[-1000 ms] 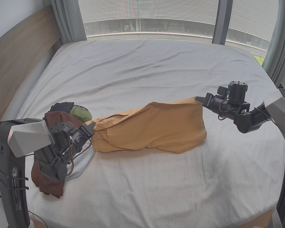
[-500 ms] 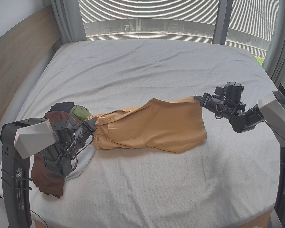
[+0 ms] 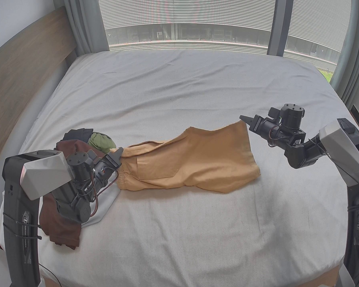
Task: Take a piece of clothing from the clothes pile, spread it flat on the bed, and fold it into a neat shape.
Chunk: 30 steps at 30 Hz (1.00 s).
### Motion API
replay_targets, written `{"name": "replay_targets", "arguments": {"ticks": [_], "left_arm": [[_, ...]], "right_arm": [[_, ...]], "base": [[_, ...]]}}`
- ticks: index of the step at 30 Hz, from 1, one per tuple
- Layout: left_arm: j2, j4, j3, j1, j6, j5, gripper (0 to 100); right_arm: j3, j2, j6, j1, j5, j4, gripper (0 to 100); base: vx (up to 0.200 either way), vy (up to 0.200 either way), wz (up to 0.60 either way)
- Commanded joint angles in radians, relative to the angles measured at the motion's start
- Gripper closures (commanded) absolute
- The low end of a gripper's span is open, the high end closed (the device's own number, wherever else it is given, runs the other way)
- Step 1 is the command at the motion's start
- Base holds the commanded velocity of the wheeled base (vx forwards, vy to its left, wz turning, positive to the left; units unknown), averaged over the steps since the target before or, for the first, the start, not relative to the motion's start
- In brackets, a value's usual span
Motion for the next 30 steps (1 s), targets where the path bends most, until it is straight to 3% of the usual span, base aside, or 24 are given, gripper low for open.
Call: {"name": "replay_targets", "arguments": {"ticks": [1,10,20,25,30], "left_arm": [[0.008,-0.001,-0.025,0.006,-0.001,0.002,0],[-0.008,-0.001,0.002,0.017,-0.002,0.008,0],[-0.198,-0.001,0.159,-0.017,-0.005,-0.041,0],[-0.299,0.011,0.287,-0.035,0.021,-0.124,0],[-0.287,0.011,0.329,-0.054,0.113,-0.127,0]], "right_arm": [[-0.03,0.048,0.001,0.002,-0.001,-0.047,0],[0.079,-0.025,-0.001,0.002,0.003,-0.057,0],[0.446,-0.226,0.006,0.036,0.012,-0.102,0],[0.713,-0.242,-0.004,0.063,0.009,-0.323,0],[0.834,-0.212,0.003,0.085,0.009,-0.452,0]], "base": [[0.0,0.0,0.0],[0.0,0.0,0.0],[0.0,0.0,0.0],[0.0,0.0,0.0],[0.0,0.0,0.0]]}}
